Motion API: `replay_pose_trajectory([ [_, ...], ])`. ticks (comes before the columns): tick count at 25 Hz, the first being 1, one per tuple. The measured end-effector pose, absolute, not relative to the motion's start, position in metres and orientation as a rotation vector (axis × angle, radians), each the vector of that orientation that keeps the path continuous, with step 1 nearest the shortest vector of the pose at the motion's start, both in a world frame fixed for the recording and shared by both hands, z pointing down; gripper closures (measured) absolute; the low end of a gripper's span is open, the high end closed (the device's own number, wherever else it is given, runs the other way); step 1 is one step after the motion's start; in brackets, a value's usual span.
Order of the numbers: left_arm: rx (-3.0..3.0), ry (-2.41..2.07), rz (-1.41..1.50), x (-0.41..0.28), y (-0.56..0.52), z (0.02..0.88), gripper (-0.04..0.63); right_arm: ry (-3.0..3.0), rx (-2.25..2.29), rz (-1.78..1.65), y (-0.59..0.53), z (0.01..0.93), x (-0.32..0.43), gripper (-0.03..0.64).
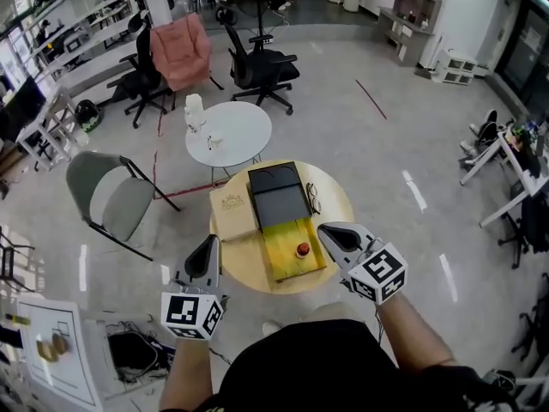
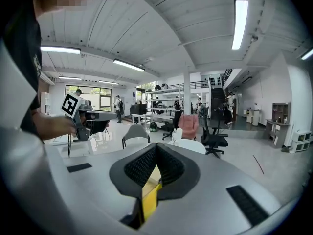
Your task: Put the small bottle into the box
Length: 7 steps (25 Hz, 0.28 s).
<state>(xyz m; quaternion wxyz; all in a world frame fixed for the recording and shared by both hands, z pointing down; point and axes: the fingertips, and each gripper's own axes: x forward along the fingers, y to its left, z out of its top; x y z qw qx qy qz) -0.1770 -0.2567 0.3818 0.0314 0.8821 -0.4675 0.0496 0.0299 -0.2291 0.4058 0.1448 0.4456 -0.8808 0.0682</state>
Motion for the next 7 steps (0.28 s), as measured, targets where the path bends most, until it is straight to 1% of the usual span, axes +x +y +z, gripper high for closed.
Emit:
replay_pose_trajectory([
  [7, 2.693, -1.486, 0.126, -0.142, -0.279, 0.384, 0.577, -2.569, 1.167, 0.191, -0.261, 0.413, 0.048, 0.604],
])
